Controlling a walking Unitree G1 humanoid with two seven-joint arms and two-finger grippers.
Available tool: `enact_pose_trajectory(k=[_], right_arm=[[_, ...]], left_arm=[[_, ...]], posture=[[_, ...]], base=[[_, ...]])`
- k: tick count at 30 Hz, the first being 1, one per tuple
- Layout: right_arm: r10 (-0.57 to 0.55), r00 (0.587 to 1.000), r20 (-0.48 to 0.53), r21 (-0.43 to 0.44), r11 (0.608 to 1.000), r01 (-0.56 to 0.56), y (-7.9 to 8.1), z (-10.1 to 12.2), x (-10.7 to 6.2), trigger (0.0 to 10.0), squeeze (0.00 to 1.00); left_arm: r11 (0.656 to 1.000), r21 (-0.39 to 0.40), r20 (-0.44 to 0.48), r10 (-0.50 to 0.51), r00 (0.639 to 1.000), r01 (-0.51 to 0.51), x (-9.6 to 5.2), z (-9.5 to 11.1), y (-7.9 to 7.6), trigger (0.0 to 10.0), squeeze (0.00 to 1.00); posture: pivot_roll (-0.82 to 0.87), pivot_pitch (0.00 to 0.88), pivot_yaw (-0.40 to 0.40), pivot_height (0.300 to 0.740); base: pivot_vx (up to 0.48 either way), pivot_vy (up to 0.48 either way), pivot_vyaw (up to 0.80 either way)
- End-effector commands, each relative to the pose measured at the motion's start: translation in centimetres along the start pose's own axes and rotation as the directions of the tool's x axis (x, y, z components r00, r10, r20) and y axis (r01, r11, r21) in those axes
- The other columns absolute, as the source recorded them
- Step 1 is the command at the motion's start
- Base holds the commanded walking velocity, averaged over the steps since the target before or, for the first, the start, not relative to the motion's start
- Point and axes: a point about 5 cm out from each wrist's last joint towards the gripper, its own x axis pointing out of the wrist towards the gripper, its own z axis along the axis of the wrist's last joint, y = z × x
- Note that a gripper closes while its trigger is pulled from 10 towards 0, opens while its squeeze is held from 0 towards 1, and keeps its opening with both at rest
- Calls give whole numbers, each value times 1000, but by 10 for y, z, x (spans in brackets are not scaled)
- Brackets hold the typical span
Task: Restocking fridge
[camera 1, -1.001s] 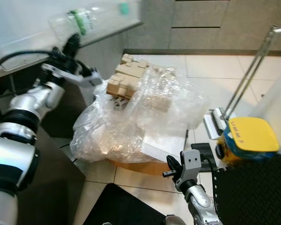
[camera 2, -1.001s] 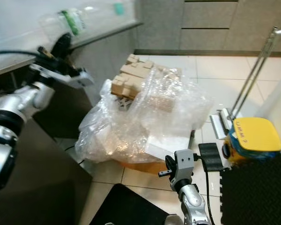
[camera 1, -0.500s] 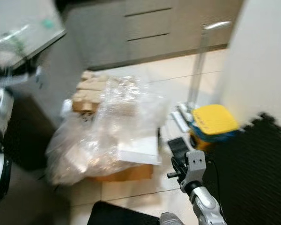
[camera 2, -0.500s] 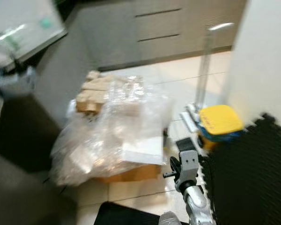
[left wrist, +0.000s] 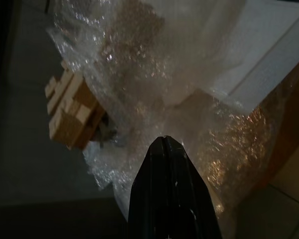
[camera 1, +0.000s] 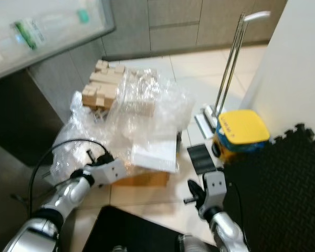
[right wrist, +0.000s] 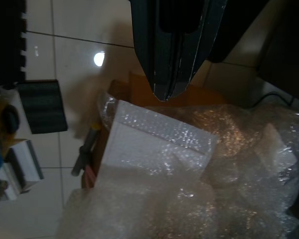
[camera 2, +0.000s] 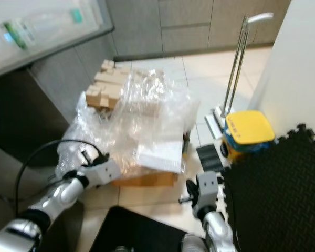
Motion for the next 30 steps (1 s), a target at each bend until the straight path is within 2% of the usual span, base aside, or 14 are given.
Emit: enact_pose_trajectory(k=[1,2,3,4,5,7,8,9,10,12,14,18,23,30], right_arm=[[12,1000,-24,13,1000,-12,4,-5,-1,10000,0],[13,1000,-23,13,1000,-13,4,-4,0,10000,0],[13,1000,-23,13,1000,-13,4,-4,0,10000,0],[14,1000,-22,12,1000,-14,4,-3,1,10000,0],[14,1000,-22,12,1000,-14,4,-3,1,10000,0],[14,1000,-27,12,1000,-14,4,-4,1,10000,0],[14,1000,-27,12,1000,-14,4,-4,1,10000,0],[16,999,-39,10,1000,-15,3,-5,1,10000,0],[16,999,-39,10,1000,-15,3,-5,1,10000,0],[16,998,-63,4,1000,-16,1,-9,1,10000,0],[12,996,-88,-4,1000,-12,-1,-13,-1,10000,0],[6,994,-113,-11,1000,-7,-3,-18,-4,10000,0],[-11,980,-198,-22,1000,7,-8,-35,-16,10000,0],[-26,972,-233,-23,999,22,-10,-43,-23,10000,0]], left_arm=[[988,-152,-98,-18,995,3,-8,-14,-13,10000,0],[974,-227,-150,-25,988,-9,-11,-20,-17,10000,0],[974,-227,-150,-25,988,-9,-11,-20,-17,10000,0],[896,-437,-259,-45,965,-76,-18,-33,-28,10000,0],[896,-437,-259,-45,965,-76,-18,-33,-28,10000,0],[765,-613,-362,-49,931,-197,-27,-44,-39,10000,0],[765,-613,-362,-49,931,-197,-27,-44,-39,10000,0],[692,-666,-425,-46,904,-278,-34,-51,-45,10000,0],[692,-666,-425,-46,904,-278,-34,-51,-45,10000,0],[600,-703,-513,-57,856,-381,-46,-60,-56,10000,0],[553,-712,-555,-65,829,-433,-55,-65,-65,10000,0],[538,-713,-567,-67,821,-449,-60,-66,-72,10000,0],[569,-729,-524,-104,845,-382,-66,-60,-88,10000,0],[557,-745,-526,-151,837,-367,-72,-59,-99,10000,0]], posture=[[-143,169,45,740],[-142,167,45,740],[-142,167,45,740],[-136,162,48,740],[-136,162,48,740],[-142,159,47,740],[-142,159,47,740],[-141,153,48,740],[-141,153,48,740],[-143,145,45,740],[-143,139,42,740],[-145,133,40,740],[-143,124,39,740],[-149,117,47,740]], base=[[0,0,0],[0,0,0],[0,0,0],[0,0,0],[0,0,0],[0,0,0],[0,0,0],[0,0,0],[0,0,0],[0,0,0],[0,0,0],[0,0,0],[0,0,0],[0,0,0]])
